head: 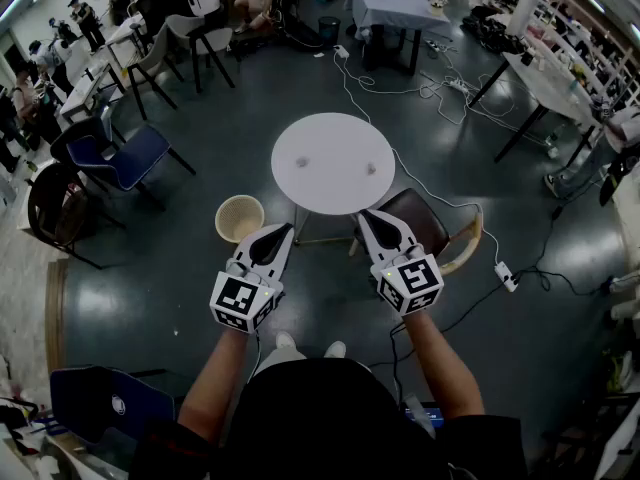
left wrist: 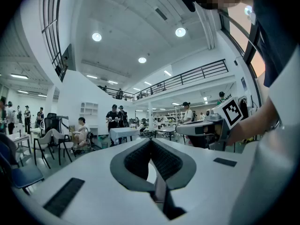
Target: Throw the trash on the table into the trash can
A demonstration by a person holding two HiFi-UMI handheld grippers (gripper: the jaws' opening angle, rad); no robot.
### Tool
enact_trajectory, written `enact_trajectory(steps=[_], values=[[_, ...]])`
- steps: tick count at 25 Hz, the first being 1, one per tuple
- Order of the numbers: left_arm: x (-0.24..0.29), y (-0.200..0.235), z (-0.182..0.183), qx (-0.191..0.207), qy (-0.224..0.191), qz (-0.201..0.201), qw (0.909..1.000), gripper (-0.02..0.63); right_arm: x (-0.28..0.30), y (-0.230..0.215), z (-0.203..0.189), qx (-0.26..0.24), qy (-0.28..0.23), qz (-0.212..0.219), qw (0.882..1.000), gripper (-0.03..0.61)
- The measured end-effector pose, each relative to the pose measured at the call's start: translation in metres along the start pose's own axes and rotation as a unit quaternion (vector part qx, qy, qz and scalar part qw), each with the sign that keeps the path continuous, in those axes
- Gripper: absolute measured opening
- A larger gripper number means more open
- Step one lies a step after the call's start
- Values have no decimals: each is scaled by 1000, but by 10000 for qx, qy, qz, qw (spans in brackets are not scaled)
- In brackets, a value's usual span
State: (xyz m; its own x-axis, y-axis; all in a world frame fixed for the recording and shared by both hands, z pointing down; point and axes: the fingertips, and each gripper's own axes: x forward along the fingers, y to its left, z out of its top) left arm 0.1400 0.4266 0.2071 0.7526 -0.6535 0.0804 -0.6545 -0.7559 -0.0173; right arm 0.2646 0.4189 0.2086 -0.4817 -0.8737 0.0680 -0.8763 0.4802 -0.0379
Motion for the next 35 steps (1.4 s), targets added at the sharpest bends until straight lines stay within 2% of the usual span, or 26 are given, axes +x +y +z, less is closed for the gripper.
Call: enact_trajectory(steps=[7, 21, 35], values=[[1, -6, 0, -28, 15, 53, 10000, 15, -5, -7, 0, 39, -53, -43, 10000, 15], [6, -23, -9, -89, 52, 296, 9995, 15, -20, -17, -10, -33, -18, 204, 9998, 15], [33, 2, -10, -22, 130, 323, 9994, 15, 8, -36, -15, 55, -33, 228, 9997, 15]])
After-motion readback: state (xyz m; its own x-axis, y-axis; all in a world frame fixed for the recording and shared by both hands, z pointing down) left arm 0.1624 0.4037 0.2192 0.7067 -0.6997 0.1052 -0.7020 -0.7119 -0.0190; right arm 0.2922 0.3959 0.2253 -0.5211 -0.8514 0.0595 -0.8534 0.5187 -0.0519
